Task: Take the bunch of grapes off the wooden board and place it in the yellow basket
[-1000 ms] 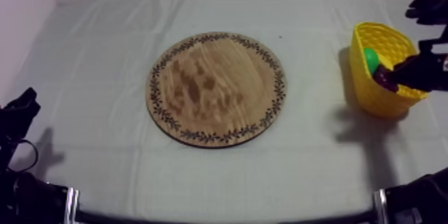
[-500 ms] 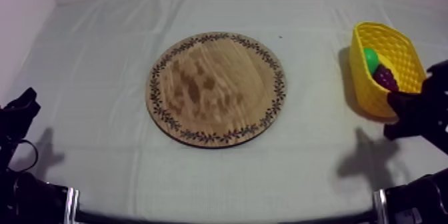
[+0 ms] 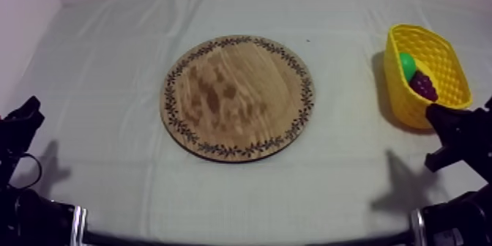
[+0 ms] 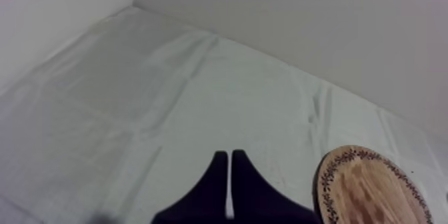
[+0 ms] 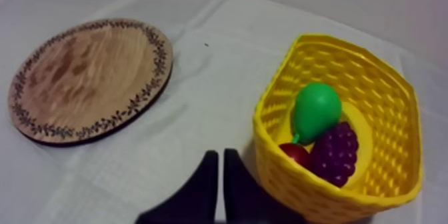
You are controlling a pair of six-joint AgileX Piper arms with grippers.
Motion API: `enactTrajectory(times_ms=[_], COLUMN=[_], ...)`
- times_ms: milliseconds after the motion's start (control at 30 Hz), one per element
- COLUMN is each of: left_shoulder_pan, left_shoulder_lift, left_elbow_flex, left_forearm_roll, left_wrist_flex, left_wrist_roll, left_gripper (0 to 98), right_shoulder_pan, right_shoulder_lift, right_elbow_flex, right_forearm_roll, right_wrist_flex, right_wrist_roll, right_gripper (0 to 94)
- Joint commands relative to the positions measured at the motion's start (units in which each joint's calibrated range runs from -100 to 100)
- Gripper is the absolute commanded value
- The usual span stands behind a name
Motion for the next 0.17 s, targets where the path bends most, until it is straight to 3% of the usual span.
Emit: enactTrajectory(times_ms=[0, 133], left_shoulder_pan=[0.02, 0.02], left_shoulder_lift=[0.02, 0.02], left_elbow_flex=[-0.04, -0.04], left_forearm_roll=[0.01, 0.01], left_wrist_flex=[-0.01, -0.01], left_wrist_roll=[-0.02, -0.02], left_gripper=[0.0, 0.0], right_shoulder_pan=[0.7, 1.81], right_shoulder_lift=[-1.0, -2.05], right_elbow_flex=[0.11, 0.62], right_forearm_roll=[0.17, 0.23], right_wrist_flex=[-0.42, 0.07], right_wrist_roll=[2.67, 3.05], right_gripper=[0.2, 0.2])
